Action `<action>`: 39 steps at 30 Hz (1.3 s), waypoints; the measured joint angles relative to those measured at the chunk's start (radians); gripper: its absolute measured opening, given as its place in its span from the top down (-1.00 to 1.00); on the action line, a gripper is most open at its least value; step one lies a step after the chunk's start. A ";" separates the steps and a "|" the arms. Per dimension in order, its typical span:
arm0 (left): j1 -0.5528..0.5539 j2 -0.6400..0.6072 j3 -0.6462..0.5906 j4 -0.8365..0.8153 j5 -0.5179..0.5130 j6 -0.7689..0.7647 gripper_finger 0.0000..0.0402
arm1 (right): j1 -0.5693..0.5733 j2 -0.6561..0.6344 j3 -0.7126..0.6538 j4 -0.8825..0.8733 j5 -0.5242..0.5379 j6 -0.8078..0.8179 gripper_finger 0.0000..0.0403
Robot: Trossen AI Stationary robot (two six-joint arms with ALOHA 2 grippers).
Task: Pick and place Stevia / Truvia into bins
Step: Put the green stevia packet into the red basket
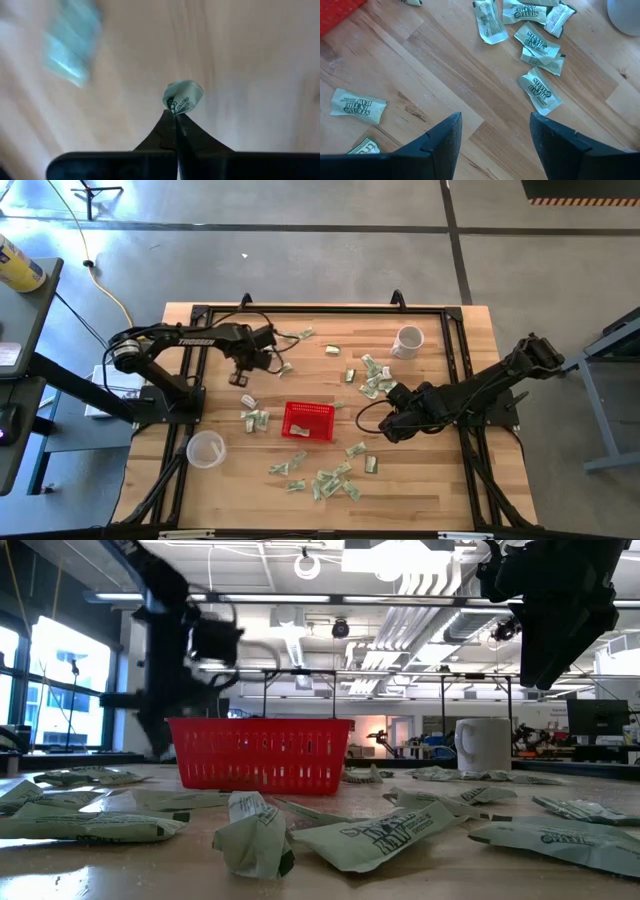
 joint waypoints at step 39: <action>-0.731 -0.067 0.364 -0.108 0.008 -1.228 -0.22 | 0.018 -0.111 -0.241 0.117 -0.145 -0.346 -0.12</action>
